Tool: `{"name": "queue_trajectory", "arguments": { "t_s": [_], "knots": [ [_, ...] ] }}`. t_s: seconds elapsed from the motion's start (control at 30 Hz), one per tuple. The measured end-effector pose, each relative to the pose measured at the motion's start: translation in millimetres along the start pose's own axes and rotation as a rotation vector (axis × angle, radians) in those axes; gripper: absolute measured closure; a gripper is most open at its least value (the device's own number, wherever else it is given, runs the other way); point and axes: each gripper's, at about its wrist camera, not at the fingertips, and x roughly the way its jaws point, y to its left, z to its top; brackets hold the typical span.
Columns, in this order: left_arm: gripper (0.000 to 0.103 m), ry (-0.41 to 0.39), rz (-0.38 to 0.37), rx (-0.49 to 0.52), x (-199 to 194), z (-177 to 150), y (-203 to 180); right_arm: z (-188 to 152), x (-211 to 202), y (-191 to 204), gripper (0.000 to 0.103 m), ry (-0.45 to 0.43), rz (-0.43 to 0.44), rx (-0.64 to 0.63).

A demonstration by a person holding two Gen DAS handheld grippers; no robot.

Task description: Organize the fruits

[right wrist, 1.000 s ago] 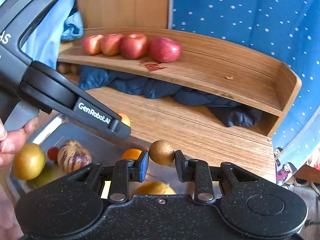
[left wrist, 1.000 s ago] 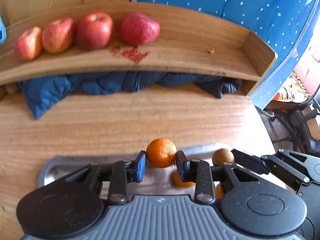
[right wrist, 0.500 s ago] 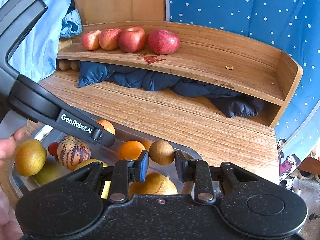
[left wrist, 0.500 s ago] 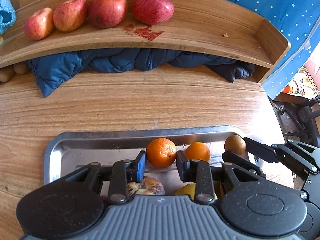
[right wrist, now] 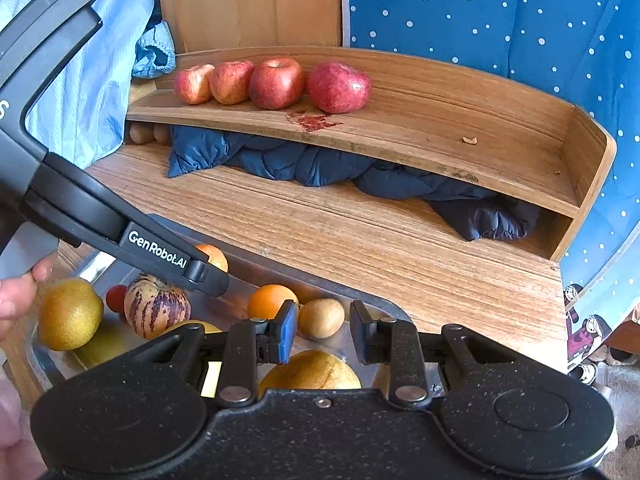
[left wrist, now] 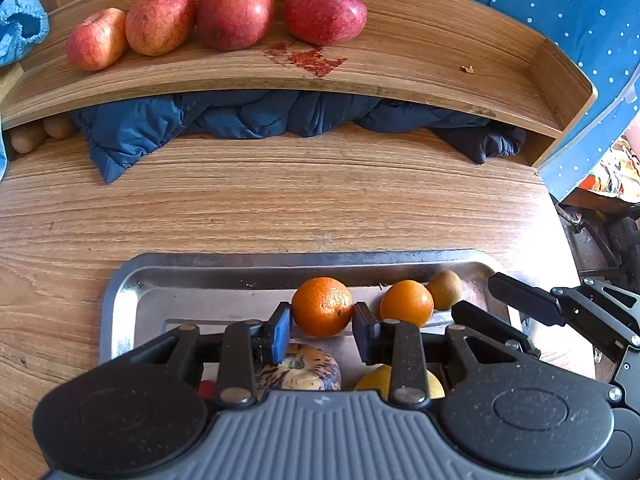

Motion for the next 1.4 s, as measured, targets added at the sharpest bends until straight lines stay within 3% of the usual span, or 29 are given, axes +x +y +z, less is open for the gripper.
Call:
{"name": "queue_trajectory", "arguments": {
  "t_s": [0.17,0.37,0.5,0.7,0.93,1.13,1.4],
  "knots": [
    [0.055,-0.025,0.012,-0.003,-6.3,1.0,0.1,0.5,-3.0,-1.8,0.07,-0.013,0.002,-0.004],
    [0.04,-0.052,0.037,-0.029,-15.4,-1.0,2.1,-0.1,-8.2,-4.9,0.057,-0.034,-0.002,0.0],
    [0.021,-0.077,0.067,-0.059,-23.1,-3.4,4.2,-2.0,-13.9,-6.4,0.038,-0.054,-0.004,0.004],
    [0.005,-0.163,0.092,-0.132,-40.6,-11.5,7.3,-6.1,-28.0,-10.4,0.014,-0.091,-0.006,0.021],
    [0.001,-0.288,0.137,-0.202,-61.5,-30.0,2.7,-16.3,-52.0,-12.9,0.001,-0.138,0.024,0.035],
    [0.001,-0.322,0.154,-0.241,-73.8,-52.5,-4.3,-31.3,-68.6,-9.9,0.001,-0.146,-0.041,0.012],
    [0.001,-0.382,0.179,-0.255,-95.6,-104.1,-17.1,-63.2,-99.5,-4.7,0.001,-0.185,-0.013,0.061]
  ]
}}
